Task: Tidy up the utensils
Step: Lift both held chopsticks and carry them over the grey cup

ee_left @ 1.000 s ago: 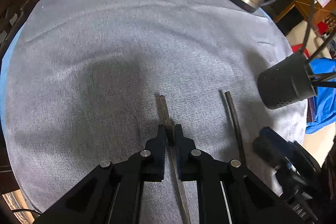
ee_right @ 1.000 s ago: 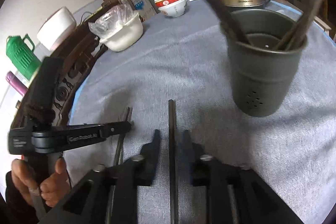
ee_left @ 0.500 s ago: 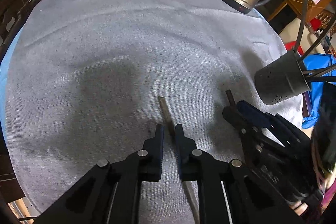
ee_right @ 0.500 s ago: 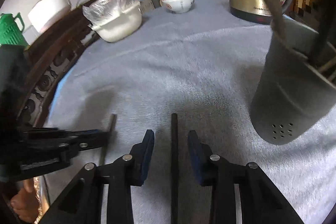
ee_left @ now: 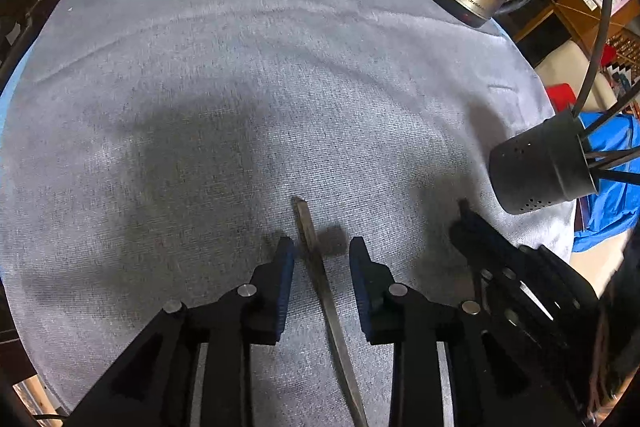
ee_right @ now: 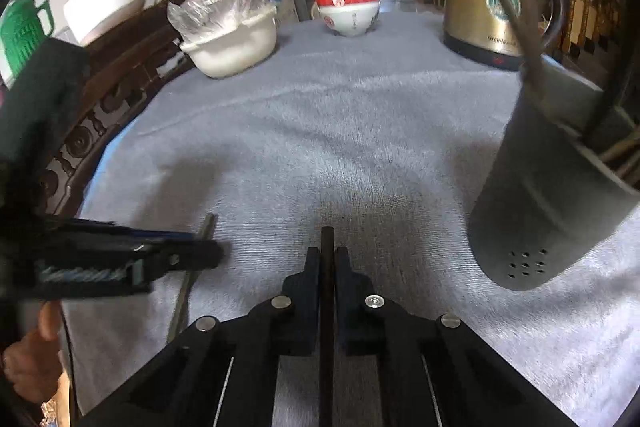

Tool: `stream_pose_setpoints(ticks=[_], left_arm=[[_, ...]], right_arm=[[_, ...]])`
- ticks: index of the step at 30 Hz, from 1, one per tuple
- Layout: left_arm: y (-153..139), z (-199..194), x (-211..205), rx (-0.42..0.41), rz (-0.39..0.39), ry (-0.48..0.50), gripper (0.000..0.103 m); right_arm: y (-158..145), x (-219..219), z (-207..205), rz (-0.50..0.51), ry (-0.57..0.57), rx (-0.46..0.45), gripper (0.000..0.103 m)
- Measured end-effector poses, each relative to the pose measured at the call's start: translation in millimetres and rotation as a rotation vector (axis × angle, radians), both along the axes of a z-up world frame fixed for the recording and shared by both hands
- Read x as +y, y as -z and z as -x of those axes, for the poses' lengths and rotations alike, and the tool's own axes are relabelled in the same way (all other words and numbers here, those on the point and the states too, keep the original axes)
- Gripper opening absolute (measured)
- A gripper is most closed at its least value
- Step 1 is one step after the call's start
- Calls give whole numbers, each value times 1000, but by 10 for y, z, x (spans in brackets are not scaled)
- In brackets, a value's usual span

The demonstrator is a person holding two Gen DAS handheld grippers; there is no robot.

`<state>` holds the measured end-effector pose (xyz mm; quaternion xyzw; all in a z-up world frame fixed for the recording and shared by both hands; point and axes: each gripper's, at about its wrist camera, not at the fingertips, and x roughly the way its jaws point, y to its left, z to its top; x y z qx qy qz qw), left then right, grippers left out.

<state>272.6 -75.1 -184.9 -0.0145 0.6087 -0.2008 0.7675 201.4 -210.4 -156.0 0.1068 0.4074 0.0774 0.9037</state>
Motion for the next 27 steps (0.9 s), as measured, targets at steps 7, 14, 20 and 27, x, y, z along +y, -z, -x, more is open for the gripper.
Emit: stream_pose_setpoints(ticks=[7,14,20,27], left_arm=[[-86,66,57,-61,1,-34,8],[-573,316,200,-169,62,-41,7],[-1011,541,153,-261,81,-29,7],[-1373,762,71,-335,88,-17,6]], right_arm=[[-257,-133,275,-49,14,-87,7],[-475,-260,520,-103,15,-159,7],[-712,-336,673,-138,14,-228,7],[-981,-433,819,-170,27,-302,7]])
